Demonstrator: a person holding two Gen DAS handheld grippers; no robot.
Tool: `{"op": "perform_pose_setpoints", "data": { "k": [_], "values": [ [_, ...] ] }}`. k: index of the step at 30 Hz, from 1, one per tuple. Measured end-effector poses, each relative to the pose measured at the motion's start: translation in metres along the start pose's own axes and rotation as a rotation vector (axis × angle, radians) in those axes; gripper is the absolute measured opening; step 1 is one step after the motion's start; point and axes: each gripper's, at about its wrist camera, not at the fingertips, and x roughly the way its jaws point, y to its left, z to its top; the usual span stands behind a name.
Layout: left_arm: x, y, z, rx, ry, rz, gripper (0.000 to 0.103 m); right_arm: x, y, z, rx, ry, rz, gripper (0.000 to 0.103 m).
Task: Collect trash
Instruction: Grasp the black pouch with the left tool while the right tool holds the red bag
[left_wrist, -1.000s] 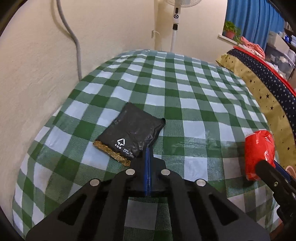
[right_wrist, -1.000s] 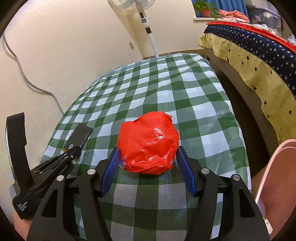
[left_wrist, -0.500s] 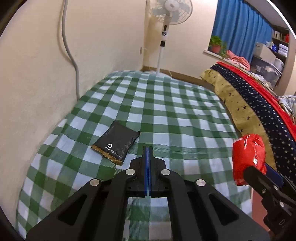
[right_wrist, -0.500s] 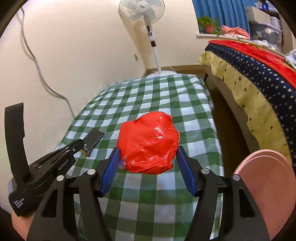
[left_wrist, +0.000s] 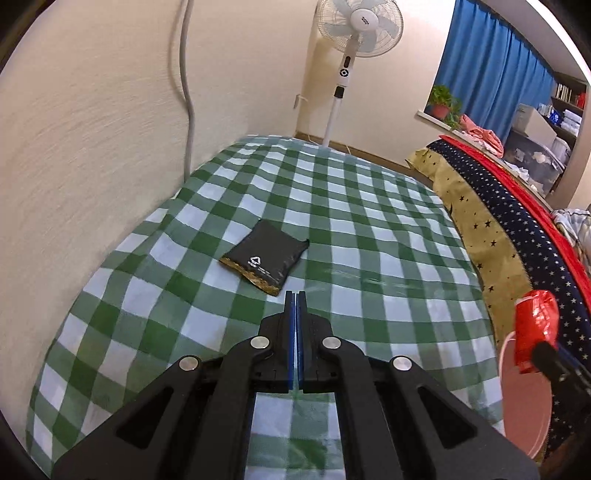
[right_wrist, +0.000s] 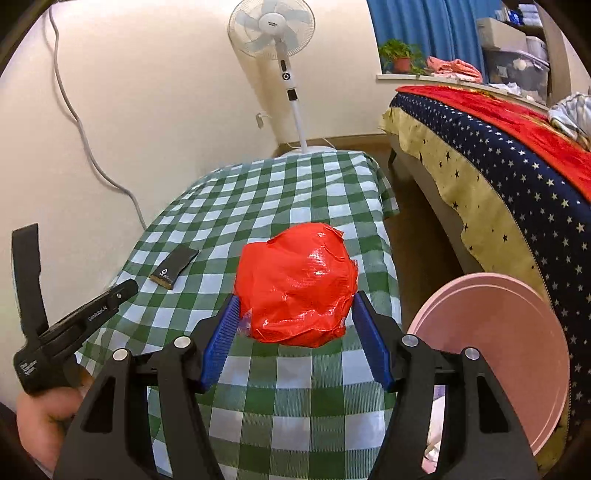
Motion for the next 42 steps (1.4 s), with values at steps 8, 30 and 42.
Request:
{"op": "perform_pose_setpoints", "data": {
  "k": [8, 30, 42],
  "values": [
    [0.036, -0.001, 0.007, 0.035, 0.017, 0.028, 0.002, 0.028, -0.003, 0.004, 0.026, 0.02, 0.022, 0.063],
    [0.112, 0.01, 0.035, 0.073, 0.17, 0.251, 0.084, 0.066, -0.013, 0.005, 0.063, 0.054, 0.06, 0.063],
    [0.11, 0.023, 0.032, 0.05, 0.182, 0.142, 0.064, 0.066, -0.012, 0.004, 0.055, 0.06, 0.059, 0.063]
  ]
}}
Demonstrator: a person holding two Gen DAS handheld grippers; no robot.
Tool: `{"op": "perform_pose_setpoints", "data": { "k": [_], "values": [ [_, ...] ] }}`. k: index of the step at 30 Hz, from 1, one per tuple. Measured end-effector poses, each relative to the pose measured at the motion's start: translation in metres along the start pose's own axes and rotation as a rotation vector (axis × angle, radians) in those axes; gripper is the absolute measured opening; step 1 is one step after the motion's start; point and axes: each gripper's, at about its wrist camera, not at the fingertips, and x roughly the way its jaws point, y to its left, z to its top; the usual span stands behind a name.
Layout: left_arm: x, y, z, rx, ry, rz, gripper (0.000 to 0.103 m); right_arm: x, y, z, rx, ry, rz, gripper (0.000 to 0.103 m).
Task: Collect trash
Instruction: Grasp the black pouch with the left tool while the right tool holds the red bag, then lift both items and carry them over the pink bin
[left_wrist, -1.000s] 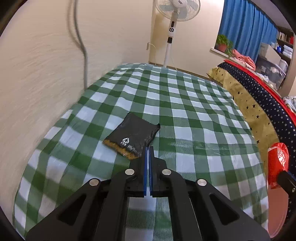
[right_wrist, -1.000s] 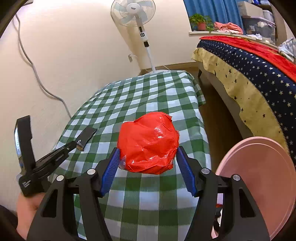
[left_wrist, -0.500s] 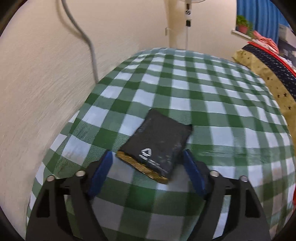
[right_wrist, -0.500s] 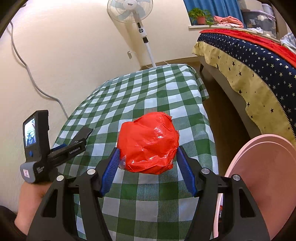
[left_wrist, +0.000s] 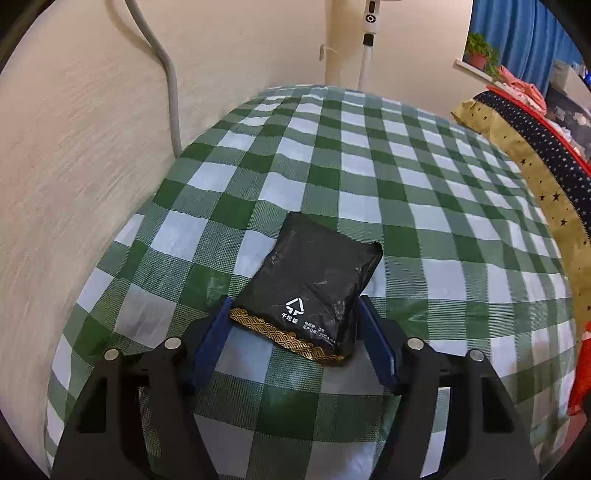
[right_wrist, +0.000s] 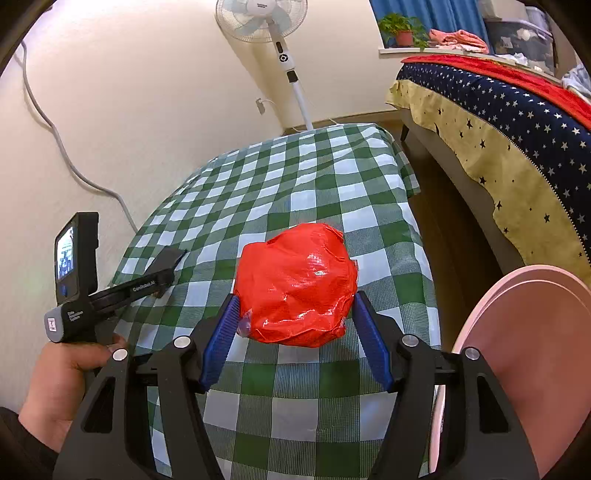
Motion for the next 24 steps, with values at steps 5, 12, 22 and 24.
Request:
{"op": "perform_pose_setpoints", "data": {
  "k": [5, 12, 22, 24],
  "values": [
    [-0.009, 0.008, -0.006, -0.031, -0.008, -0.036, 0.056, -0.009, 0.001, 0.001, -0.007, -0.011, -0.007, 0.063],
    [-0.025, 0.004, -0.015, -0.044, -0.024, -0.067, 0.055, -0.025, 0.004, 0.002, -0.026, -0.029, -0.014, 0.063],
    [-0.067, -0.015, -0.024, -0.016, -0.096, -0.129, 0.055, -0.059, 0.011, 0.008, -0.064, -0.077, -0.032, 0.063],
    [-0.077, -0.018, -0.024, -0.006, -0.116, -0.143, 0.055, -0.07, 0.012, 0.008, -0.072, -0.092, -0.038, 0.063]
  ]
}}
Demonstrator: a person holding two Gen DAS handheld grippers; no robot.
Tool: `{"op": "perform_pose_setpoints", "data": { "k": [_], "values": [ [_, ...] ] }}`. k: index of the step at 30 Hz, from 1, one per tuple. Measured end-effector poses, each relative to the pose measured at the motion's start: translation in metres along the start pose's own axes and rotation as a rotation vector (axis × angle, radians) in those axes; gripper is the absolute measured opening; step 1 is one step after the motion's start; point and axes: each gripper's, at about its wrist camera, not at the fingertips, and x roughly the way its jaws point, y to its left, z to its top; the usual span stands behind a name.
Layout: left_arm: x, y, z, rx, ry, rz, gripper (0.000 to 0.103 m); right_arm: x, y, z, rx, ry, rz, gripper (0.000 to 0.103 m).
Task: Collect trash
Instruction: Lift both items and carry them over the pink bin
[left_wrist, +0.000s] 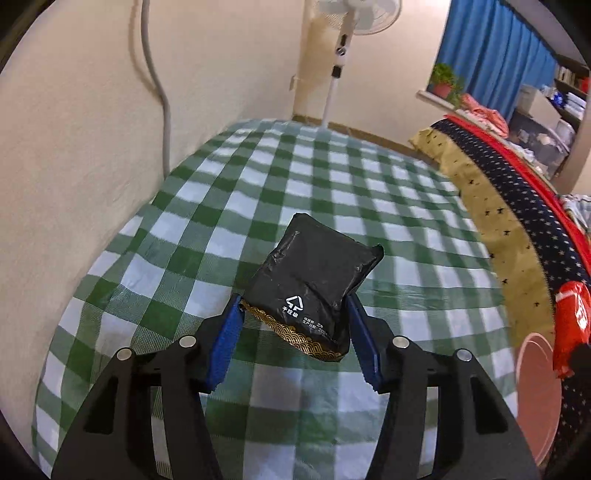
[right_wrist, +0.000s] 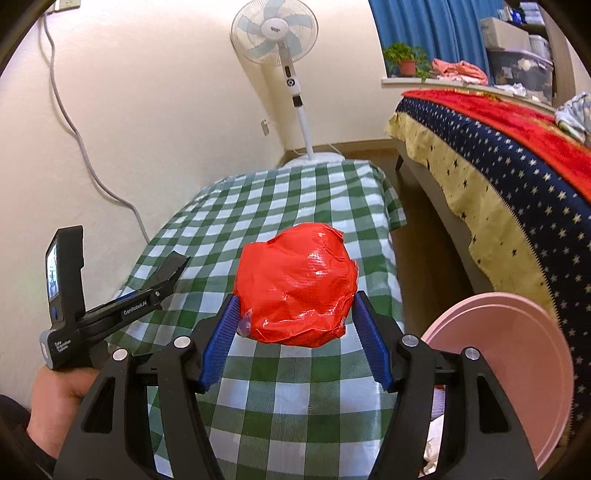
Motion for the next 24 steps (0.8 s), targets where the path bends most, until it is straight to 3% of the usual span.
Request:
{"op": "perform_pose_setpoints", "data": {
  "k": [15, 24],
  "values": [
    [-0.09, -0.023, -0.019, 0.069, -0.116, -0.069, 0.055, -0.088, -0.005, -0.009, -0.058, -0.083, -0.057, 0.063],
    [-0.127, -0.039, -0.042, 0.085, -0.14, -0.121, 0.055, -0.141, -0.025, -0.014, -0.052, -0.131, -0.101, 0.063]
  ]
}}
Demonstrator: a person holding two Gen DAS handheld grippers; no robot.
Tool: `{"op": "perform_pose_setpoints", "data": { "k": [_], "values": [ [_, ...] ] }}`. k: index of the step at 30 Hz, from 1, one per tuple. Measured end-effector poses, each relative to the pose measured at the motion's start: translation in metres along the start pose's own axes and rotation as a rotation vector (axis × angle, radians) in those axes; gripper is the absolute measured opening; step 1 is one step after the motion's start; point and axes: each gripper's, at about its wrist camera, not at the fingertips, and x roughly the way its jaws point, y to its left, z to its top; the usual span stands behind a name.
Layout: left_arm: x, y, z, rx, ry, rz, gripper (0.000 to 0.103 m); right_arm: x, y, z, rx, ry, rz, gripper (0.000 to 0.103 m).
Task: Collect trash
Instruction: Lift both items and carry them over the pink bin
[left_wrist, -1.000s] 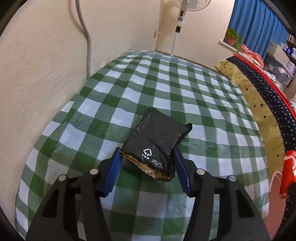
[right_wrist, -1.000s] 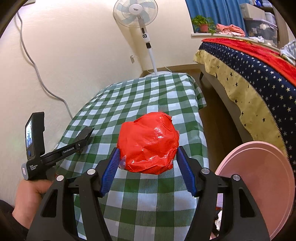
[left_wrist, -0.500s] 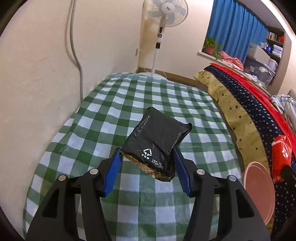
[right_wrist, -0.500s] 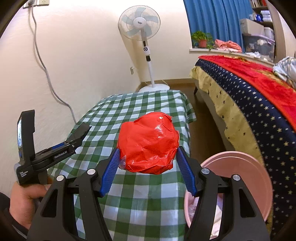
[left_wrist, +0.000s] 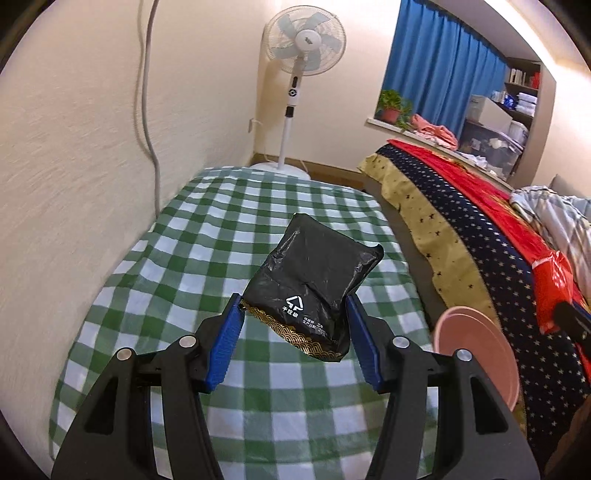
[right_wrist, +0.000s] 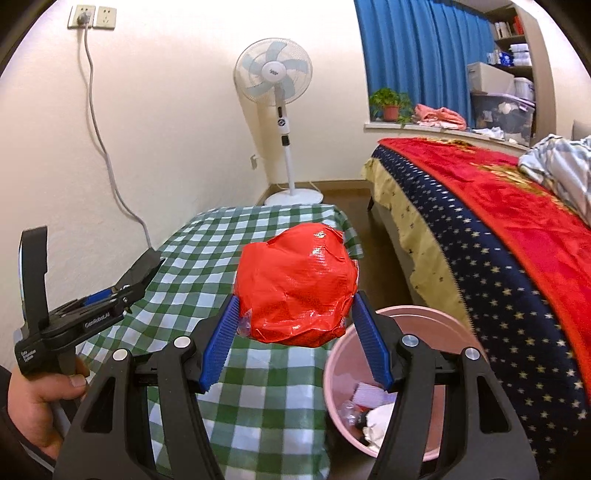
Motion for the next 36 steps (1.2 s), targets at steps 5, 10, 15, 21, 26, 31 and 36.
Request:
{"op": "perform_pose_setpoints", "data": {
  "k": [5, 10, 15, 21, 26, 31, 36],
  "values": [
    [-0.002, -0.02, -0.007, 0.031, -0.001, -0.032, 0.055, -0.023, -0.025, 0.004, 0.047, -0.03, -0.046, 0.063],
    [0.0, -0.04, -0.01, 0.05, -0.008, -0.075, 0.055, -0.033, -0.047, 0.004, 0.077, -0.038, -0.112, 0.063],
    [0.009, -0.067, -0.016, 0.083, -0.004, -0.119, 0.055, -0.03, -0.064, 0.0, 0.117, -0.031, -0.175, 0.063],
    [0.023, -0.103, -0.025, 0.15, 0.007, -0.182, 0.055, -0.02, -0.081, -0.005, 0.146, -0.02, -0.246, 0.063],
    [0.036, -0.134, -0.038, 0.214, 0.022, -0.239, 0.055, -0.007, -0.09, -0.01, 0.158, 0.007, -0.287, 0.063],
    [0.051, -0.154, -0.049, 0.249, 0.053, -0.289, 0.055, 0.005, -0.097, -0.014, 0.164, 0.028, -0.306, 0.063],
    [0.069, -0.168, -0.061, 0.268, 0.103, -0.335, 0.056, 0.016, -0.102, -0.017, 0.178, 0.046, -0.317, 0.063]
  ]
}}
